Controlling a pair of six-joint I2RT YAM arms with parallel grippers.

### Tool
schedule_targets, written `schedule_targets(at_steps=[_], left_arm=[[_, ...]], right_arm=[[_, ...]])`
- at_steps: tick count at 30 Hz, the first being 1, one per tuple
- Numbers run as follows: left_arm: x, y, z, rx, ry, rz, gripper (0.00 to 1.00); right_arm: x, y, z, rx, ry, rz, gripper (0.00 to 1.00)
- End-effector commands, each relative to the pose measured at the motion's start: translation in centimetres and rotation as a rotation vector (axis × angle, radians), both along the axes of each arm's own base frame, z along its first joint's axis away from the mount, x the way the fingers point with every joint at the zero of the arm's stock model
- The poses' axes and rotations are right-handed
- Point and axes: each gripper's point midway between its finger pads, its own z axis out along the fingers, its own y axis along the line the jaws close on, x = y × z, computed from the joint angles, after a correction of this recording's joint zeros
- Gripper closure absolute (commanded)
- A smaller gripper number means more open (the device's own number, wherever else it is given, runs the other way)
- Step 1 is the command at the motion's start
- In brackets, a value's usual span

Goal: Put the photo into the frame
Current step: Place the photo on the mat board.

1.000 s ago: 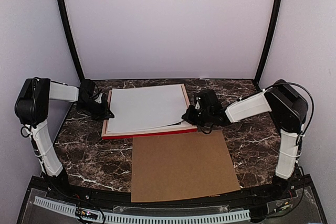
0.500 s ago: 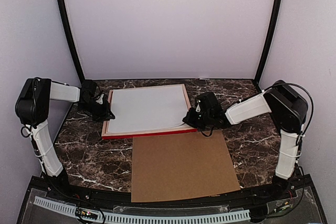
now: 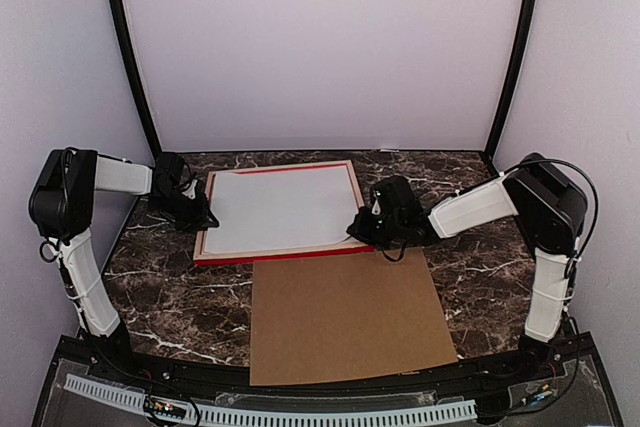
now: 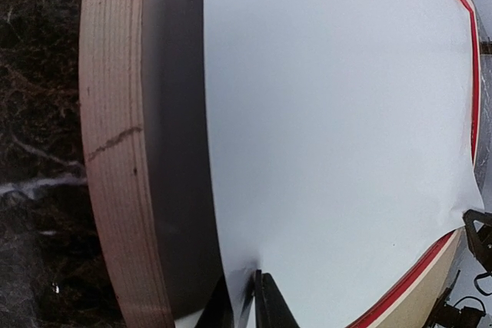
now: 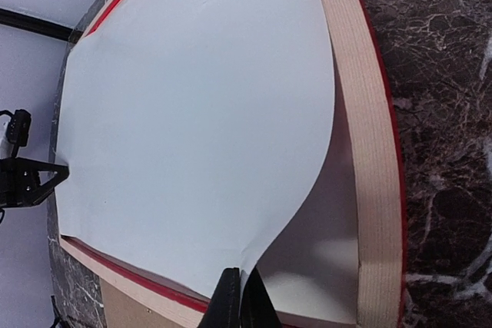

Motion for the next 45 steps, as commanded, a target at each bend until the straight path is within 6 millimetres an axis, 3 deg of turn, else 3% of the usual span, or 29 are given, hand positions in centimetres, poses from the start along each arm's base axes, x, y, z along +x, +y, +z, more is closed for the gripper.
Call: schedule_targets(at_steps=[1,16,33,40,45], left_arm=[[-0.7,0.5,0.4,0.039,0.012,0.001,0.88],[-0.8,0.9,0.7,0.063,0.011,0.01,0.82],[-1.0,2.0,2.0,0.126,-0.009,0.024,0.68],[-0.7,1.9,4.1,0.117,-0.061,0.03,0.65],[-0.4,1.7,5.9,0.1,-0.101,0.031,0.63]], right_arm=[[-0.2,0.8,1.2,0.003,-0.021,0.019,0.94],[0.2,1.2,0.6,-0.033,-0.003,0.044,0.74],[-0.1,-0.2,2.4,-0.071,-0.025,0.017,0.56],[-0.3,-0.9,3.6,-0.084,-0.045,0.006,0.53],[-0.4,-1.0,3.2,-0.096,-0.039,0.014,0.52]])
